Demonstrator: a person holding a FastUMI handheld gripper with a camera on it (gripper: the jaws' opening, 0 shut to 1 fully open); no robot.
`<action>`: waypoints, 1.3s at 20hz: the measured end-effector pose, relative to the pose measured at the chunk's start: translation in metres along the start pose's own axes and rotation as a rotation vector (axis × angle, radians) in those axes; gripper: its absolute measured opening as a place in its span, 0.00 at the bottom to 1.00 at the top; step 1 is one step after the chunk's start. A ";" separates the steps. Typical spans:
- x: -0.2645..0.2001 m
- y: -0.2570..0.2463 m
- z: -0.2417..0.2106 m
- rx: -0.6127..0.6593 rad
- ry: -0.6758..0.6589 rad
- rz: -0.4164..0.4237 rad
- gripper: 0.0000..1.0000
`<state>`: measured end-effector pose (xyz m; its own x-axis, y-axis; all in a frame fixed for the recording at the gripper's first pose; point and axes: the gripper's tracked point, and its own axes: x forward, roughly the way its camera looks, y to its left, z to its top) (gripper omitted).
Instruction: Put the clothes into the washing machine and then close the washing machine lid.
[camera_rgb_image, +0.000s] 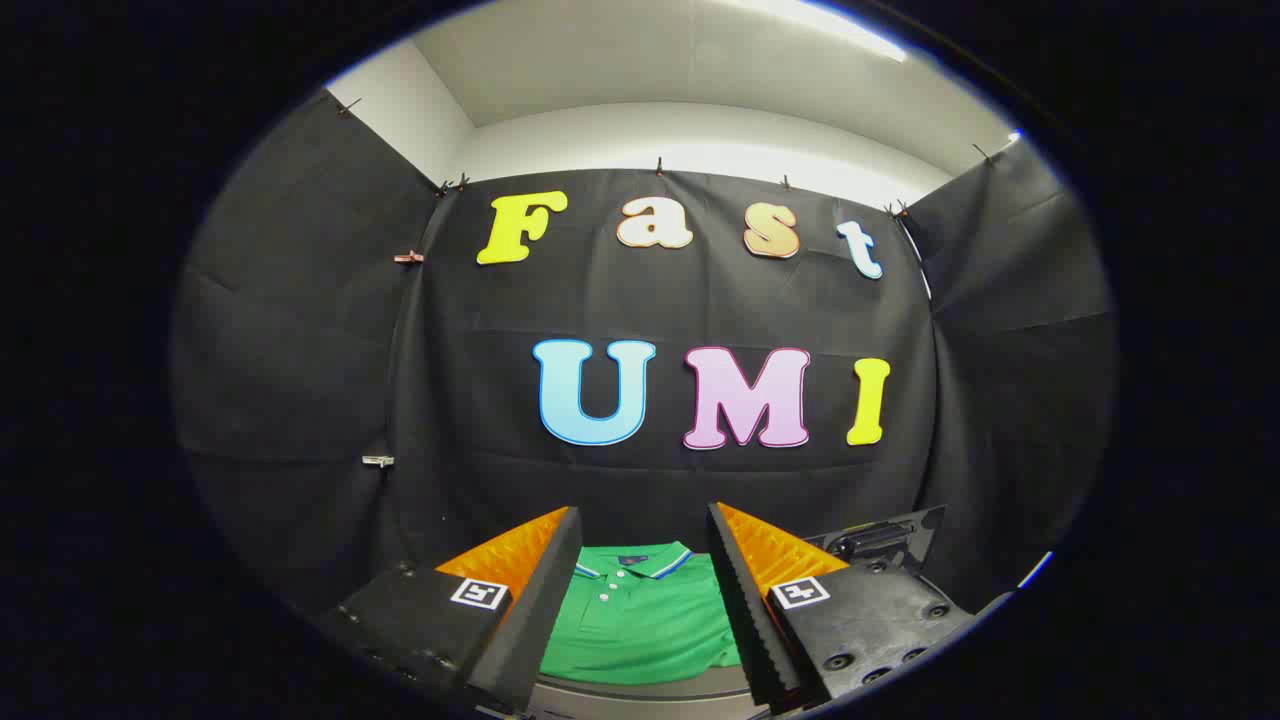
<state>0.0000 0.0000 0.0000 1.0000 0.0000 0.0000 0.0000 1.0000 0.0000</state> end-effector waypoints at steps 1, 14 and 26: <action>-0.001 0.002 0.000 0.001 0.003 0.006 0.80; 0.004 0.004 0.004 -0.021 -0.011 0.034 0.82; 0.028 0.015 -0.017 -0.021 0.072 0.049 0.82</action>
<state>0.0276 0.0148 -0.0171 0.9962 0.0479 -0.0729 -0.0494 0.9986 -0.0191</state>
